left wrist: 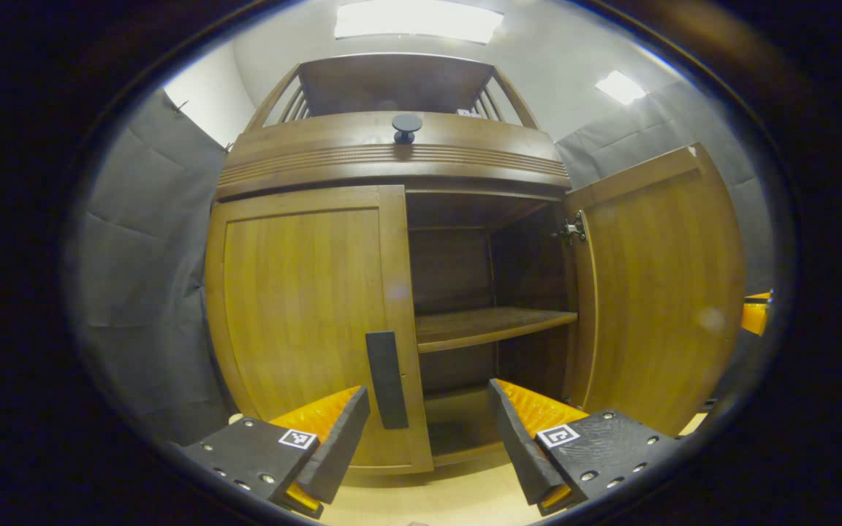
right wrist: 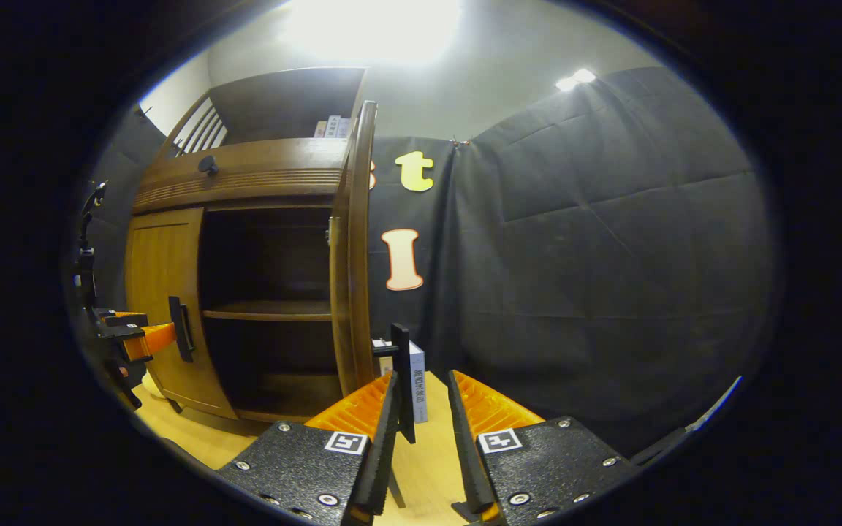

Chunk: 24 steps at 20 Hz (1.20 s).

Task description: Open the right door of the double-door shoe cabinet with the right hand, and open the left door with the left hand.

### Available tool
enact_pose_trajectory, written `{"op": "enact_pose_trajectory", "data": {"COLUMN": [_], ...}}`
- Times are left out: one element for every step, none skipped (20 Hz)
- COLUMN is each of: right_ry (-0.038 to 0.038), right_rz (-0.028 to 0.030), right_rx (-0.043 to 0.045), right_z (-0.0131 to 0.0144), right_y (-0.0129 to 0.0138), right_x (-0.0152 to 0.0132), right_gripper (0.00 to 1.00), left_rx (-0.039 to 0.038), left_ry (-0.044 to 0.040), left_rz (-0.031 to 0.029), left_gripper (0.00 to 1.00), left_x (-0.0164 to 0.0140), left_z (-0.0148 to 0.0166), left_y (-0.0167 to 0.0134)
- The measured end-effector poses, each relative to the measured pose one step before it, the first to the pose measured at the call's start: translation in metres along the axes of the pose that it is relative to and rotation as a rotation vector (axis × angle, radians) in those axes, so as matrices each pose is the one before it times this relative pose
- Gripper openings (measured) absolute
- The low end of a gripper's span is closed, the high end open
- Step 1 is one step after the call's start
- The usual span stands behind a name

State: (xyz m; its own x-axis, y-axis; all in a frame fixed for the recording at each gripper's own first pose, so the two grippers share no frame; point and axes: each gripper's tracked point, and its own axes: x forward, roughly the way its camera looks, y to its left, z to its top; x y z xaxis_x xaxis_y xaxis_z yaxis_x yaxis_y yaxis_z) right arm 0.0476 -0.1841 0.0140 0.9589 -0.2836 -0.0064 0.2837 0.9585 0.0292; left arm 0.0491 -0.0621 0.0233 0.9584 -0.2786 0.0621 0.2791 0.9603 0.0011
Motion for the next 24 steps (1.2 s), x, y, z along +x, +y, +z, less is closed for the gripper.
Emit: {"op": "enact_pose_trajectory", "data": {"right_ry": [0.00381,0.00305,-0.0031,-0.0101,-0.00902,0.00102,0.00708,0.00913,0.00674,0.00533,0.0053,0.00882,0.00921,0.00864,0.00581,0.00056,-0.00001,-0.00312,-0.00321,-0.00015,0.00159,0.00052,0.00328,0.00488], "right_rz": [0.02817,0.01038,-0.01357,-0.00718,-0.00095,0.00525,0.01033,0.01118,0.00994,0.00684,0.00297,0.00186,0.00967,0.01235,0.00897,0.00835,0.00696,0.00729,0.00635,0.00887,0.00825,0.00488,0.00392,0.0041], "right_rx": [0.01755,0.00729,-0.01194,-0.01606,-0.00738,0.00078,0.0076,0.00579,0.00128,-0.00637,-0.01547,-0.01741,-0.01011,-0.00132,0.00526,0.00651,0.00502,0.00341,0.00087,-0.00016,-0.00001,-0.00028,0.00059,0.00251], "right_z": [0.00116,-0.00194,-0.00166,0.00035,0.0004,-0.00073,-0.00282,-0.00389,-0.00315,-0.00314,-0.00236,-0.00269,-0.00323,-0.00114,-0.00002,-0.00044,0.00049,-0.00052,0.00104,0.00083,-0.00025,-0.00068,-0.00052,-0.00105], "right_y": [0.0029,0.00103,-0.0067,-0.00422,-0.00004,0.00185,0.00302,0.00366,0.00462,0.00272,0.00217,0.00256,0.0036,0.00224,0.00323,0.00366,0.00343,0.00246,0.00334,0.00331,0.00267,0.00039,0.00165,0.00134], "right_x": [-0.0048,-0.00422,-0.0012,-0.00346,-0.00492,-0.0047,-0.00383,-0.00431,-0.00332,-0.00173,-0.00027,0.00104,0.00031,0.00105,0.00141,0.00075,0.00015,-0.00032,0.00102,0.00081,0.00068,0.00052,0.0013,0.00009], "right_gripper": [0.46,0.58,0.7,0.82,0.94,0.94,0.92,0.92,0.94,0.92,0.94,0.94,0.92,0.92,0.92,0.94,0.94,0.94,0.94,0.94,0.94,0.94,0.94,0.94], "left_rx": [-0.00021,0.00362,0.00159,-0.0052,-0.00763,-0.00512,-0.0003,0.00095,0.00063,-0.00044,0.00047,0.00248,0.00595,0.00926,0.00909,0.0034,-0.00207,-0.00647,-0.00616,-0.00799,-0.00845,-0.00217,-0.00087,-0.00526], "left_ry": [-0.00069,0.00054,-0.00048,0.0004,0.00062,0.00191,-0.00009,0.00197,0.00121,0.0038,0.00311,0.00852,0.00716,0.00757,0.00612,0.00758,0.01008,0.02193,0.02021,0.02578,-0.03197,0.0081,-0.0056,-0.00151], "left_rz": [-0.00406,-0.00141,0.00261,-0.0011,-0.00032,0.00268,0.01067,0.01797,0.01796,0.02042,0.0148,0.01431,0.01118,0.01204,0.0091,0.00655,0.00616,0.00084,-0.00427,-0.00687,-0.00603,-0.00308,-0.00127,-0.01766], "left_gripper": [0.99,0.99,0.99,0.99,0.99,0.99,0.99,0.99,0.93,0.93,0.93,0.93,0.93,0.93,0.93,0.93,0.93,0.93,0.96,0.99,0.99,0.98,0.96,0.94], "left_x": [0.00114,0.00014,0.00009,0.00066,-0.00023,0.00072,0.00047,0.00148,0.00075,0.00186,0.00266,0.00169,0.00134,0.0007,0.00355,0.0022,-0.00038,0.00227,0.00245,-0.00163,0.00136,0.00272,-0.00067,0.00189], "left_z": [0.00061,-0.00057,-0.0011,-0.00055,-0.00044,-0.00012,-0.00091,-0.00023,-0.00028,-0.00019,-0.00019,-0.00159,-0.00268,-0.00653,-0.00521,-0.00432,-0.00403,-0.00582,-0.00292,-0.00297,0.00509,-0.00193,0.00068,0.00104], "left_y": [-0.00114,0.00085,0.00099,-0.00021,-0.00112,-0.00017,0.00134,0.00335,0.00301,0.00351,0.00269,0.00199,0.0013,-0.00019,0.00094,0.00074,0.00081,-0.00055,0.00198,0.00025,-0.00033,-0.00101,-0.00111,-0.00337]}}
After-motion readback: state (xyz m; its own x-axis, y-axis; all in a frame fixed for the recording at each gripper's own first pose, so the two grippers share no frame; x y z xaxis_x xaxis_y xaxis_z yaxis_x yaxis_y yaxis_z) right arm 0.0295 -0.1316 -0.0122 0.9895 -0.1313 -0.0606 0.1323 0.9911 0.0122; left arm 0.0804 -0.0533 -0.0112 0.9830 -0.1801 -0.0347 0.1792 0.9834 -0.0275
